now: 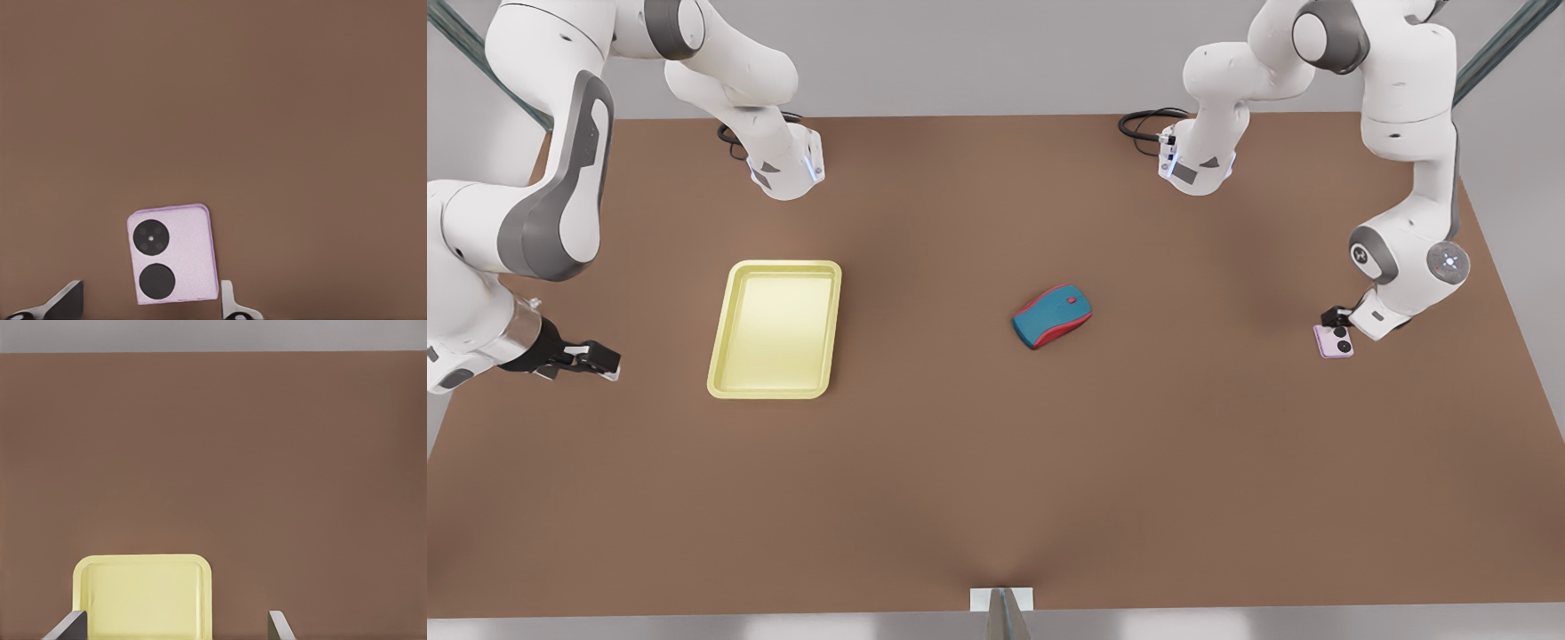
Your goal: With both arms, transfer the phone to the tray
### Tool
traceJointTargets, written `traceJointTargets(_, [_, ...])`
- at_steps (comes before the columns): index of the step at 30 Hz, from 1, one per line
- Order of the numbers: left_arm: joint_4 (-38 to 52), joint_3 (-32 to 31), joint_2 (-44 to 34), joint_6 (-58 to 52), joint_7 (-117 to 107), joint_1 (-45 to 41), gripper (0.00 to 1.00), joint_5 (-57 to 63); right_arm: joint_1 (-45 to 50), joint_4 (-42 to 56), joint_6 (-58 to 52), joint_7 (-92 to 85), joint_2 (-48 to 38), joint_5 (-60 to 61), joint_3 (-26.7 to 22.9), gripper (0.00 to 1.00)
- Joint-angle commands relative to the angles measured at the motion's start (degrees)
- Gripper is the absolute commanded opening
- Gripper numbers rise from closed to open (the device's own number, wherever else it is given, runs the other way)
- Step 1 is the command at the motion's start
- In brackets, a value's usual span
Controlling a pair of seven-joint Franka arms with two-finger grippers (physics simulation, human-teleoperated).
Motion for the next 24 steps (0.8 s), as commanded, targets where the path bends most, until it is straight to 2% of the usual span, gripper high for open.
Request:
traceJointTargets(1, [0.03, -0.04, 0.76, 3.66, 13.11, 0.11, 1.0, -3.55, 0.1, 0.03, -0.01, -0.41, -0.07, 0.07, -0.01, 1.0])
traceJointTargets(5, [0.03, -0.13, 1.99, 3.57, 13.11, 0.02, 1.0, -10.49, 0.1, 0.03, -0.01, -0.41, -0.07, 0.07, -0.01, 1.0])
traceJointTargets(23, [1.88, -1.01, 9.38, 5.95, 13.11, 0.02, 1.0, -14.62, -0.17, 0.03, -0.01, -0.32, -0.07, 0.07, -0.01, 1.0])
traceJointTargets(24, [1.88, -1.01, 9.46, 5.95, 13.11, 0.11, 0.96, -14.62, -0.17, 0.03, -0.01, -0.32, -0.07, 0.07, -0.01, 1.0])
